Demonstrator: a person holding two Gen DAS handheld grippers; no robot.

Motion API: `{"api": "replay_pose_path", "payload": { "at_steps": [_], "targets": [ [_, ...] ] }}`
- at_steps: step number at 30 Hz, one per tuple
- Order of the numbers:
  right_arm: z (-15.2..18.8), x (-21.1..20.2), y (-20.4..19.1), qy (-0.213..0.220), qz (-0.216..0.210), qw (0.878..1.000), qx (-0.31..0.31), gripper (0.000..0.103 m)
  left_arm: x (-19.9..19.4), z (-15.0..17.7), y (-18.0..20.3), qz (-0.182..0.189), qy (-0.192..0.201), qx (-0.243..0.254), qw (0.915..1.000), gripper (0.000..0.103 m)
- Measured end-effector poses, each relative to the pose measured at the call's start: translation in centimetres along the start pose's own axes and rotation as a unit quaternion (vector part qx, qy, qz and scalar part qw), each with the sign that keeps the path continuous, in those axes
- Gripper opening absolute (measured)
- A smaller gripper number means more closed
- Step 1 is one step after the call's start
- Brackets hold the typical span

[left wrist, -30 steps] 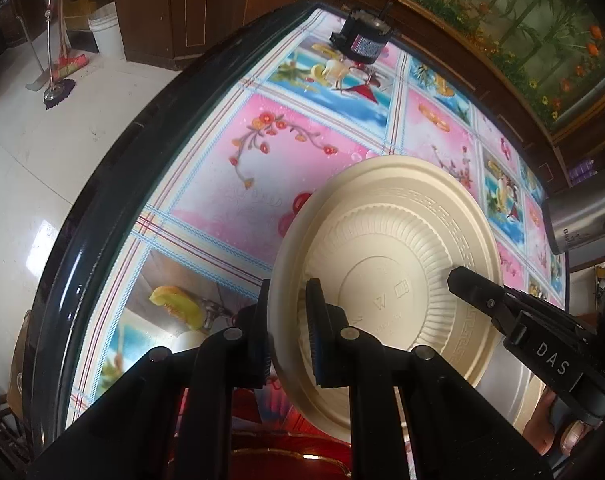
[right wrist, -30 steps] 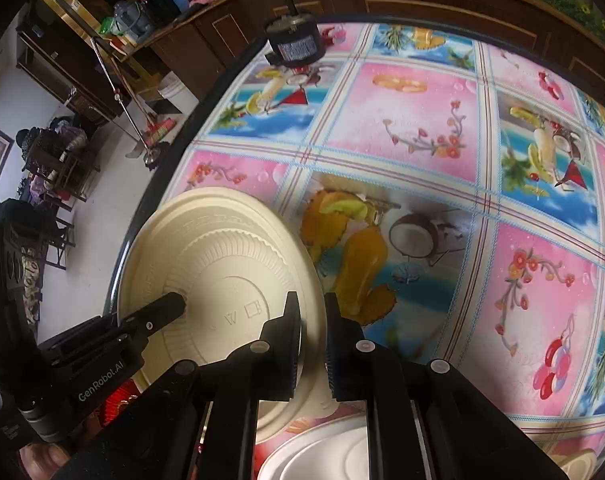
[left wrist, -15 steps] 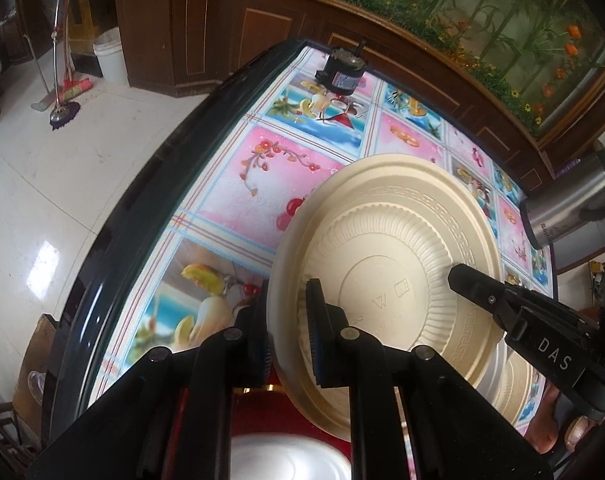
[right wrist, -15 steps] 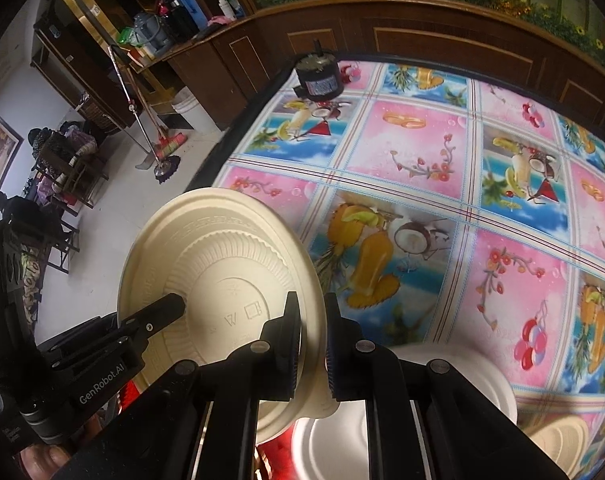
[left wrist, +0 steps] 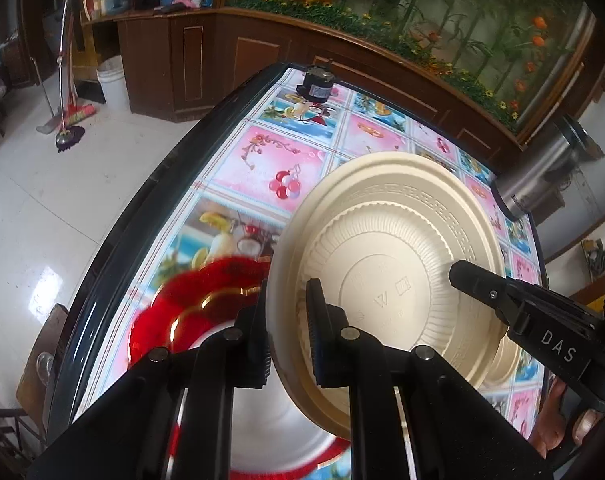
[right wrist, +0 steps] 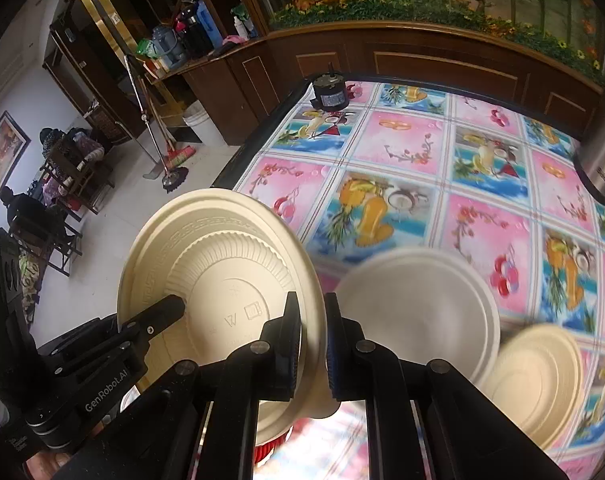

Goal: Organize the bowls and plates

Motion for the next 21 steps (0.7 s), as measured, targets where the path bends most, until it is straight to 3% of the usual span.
{"api": "replay_pose_path", "payload": {
  "at_steps": [8,21],
  "targets": [
    [4.4,-2.7,-0.5,0.011,-0.002,1.0,0.0,0.011,-2.5,3.9,0.2,-0.009,0.019,0.018,0.9996,0.013],
    [10.0,-3.5,-1.7,0.017,-0.009,1.0,-0.004,0.012,-4.3,8.8,-1.1,-0.029,0.044,0.021,0.9984,0.013]
  ]
}}
Point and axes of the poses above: each gripper's, at about its wrist camera, not at the fingertips, and x roughly the way its jaws point, y to its right, z to its underside, the point moved 6 cm from there along x, roughly the way its jaws point, and after that the axes turned 2 degrees about y, right-handed, at the moved point
